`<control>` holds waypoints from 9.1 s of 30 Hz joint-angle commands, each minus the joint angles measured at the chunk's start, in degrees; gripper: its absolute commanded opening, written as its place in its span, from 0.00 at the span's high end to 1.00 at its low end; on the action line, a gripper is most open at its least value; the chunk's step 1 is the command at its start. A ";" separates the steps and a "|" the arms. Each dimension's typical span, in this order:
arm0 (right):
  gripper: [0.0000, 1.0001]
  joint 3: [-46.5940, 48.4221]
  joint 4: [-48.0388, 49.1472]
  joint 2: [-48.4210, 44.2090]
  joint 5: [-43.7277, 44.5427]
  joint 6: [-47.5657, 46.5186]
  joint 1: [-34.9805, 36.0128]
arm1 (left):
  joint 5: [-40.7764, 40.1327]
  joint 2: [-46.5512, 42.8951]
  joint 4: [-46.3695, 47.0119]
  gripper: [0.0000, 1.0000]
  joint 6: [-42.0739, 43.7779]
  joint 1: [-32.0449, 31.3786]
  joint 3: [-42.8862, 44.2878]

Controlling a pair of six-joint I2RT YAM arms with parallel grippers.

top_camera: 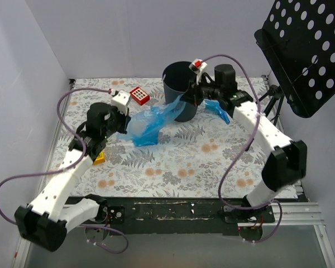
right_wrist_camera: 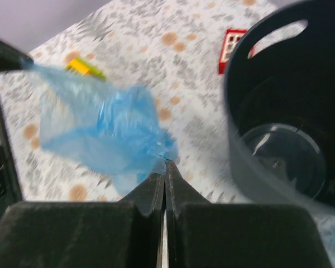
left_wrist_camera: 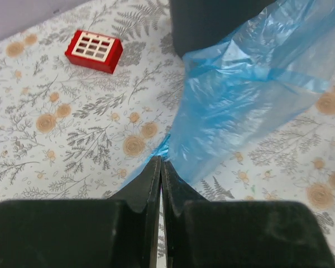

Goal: Put the trash bags into the trash bin

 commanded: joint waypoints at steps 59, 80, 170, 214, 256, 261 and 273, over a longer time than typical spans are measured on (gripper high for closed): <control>0.99 55.91 57.50 21.15 25.53 -41.56 18.97 | -0.78 32.11 19.77 1.00 20.47 7.67 84.43; 0.99 -23.46 -21.48 -39.71 7.99 -33.77 32.00 | 41.90 -4.29 -36.81 1.00 16.44 -10.97 13.13; 0.99 8.76 -0.84 2.18 25.64 -24.54 12.14 | 31.27 30.49 -20.46 1.00 -12.48 26.18 38.65; 0.99 31.28 1.23 8.10 36.48 -14.54 6.89 | -12.53 24.47 -6.45 1.00 -0.58 15.42 41.35; 0.99 -14.86 -37.22 -22.59 -12.04 -29.91 9.50 | 44.27 6.95 -32.15 1.00 -1.37 -0.26 10.67; 0.99 -3.79 -21.24 -15.48 -4.41 -16.84 8.09 | 40.86 8.72 -30.83 1.00 -7.19 5.29 13.66; 0.99 57.73 15.94 26.86 34.89 -14.33 6.95 | -2.75 36.99 -10.38 1.00 3.23 11.97 68.50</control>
